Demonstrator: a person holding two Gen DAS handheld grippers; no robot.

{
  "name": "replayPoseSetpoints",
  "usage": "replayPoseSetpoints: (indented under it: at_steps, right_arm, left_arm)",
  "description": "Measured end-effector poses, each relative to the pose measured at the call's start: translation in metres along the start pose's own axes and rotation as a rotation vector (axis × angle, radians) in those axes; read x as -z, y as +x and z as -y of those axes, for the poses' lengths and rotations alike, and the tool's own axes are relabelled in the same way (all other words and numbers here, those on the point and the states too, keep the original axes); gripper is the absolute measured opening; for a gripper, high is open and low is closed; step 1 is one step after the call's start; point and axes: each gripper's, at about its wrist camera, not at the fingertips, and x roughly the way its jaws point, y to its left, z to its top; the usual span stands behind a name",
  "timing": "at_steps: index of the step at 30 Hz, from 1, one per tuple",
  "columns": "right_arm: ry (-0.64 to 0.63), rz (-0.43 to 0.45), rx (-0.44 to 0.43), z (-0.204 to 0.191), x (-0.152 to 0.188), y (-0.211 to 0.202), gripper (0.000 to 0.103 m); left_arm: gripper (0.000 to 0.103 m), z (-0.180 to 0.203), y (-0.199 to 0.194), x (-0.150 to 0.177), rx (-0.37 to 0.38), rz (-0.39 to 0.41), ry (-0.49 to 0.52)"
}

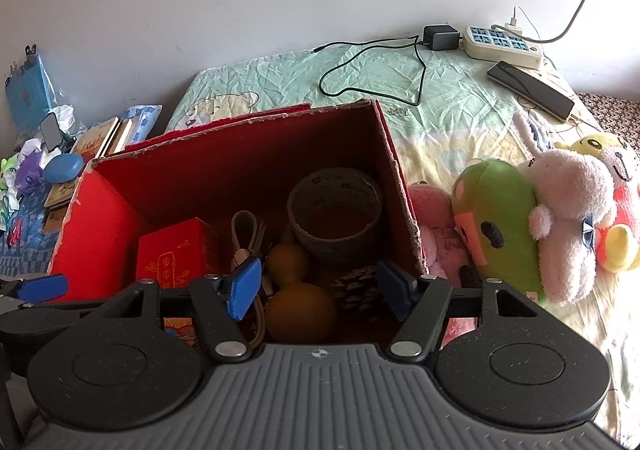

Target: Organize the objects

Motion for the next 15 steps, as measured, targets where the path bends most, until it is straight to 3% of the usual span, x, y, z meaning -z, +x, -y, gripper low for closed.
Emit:
replayPoseSetpoints:
  at_steps: [15]
  right_arm:
    - [-0.003, -0.013, 0.000, 0.0008, 0.0000, 0.0026, 0.067]
  left_arm:
    - [0.094, 0.0018, 0.0038, -0.0003, 0.014, -0.009, 0.006]
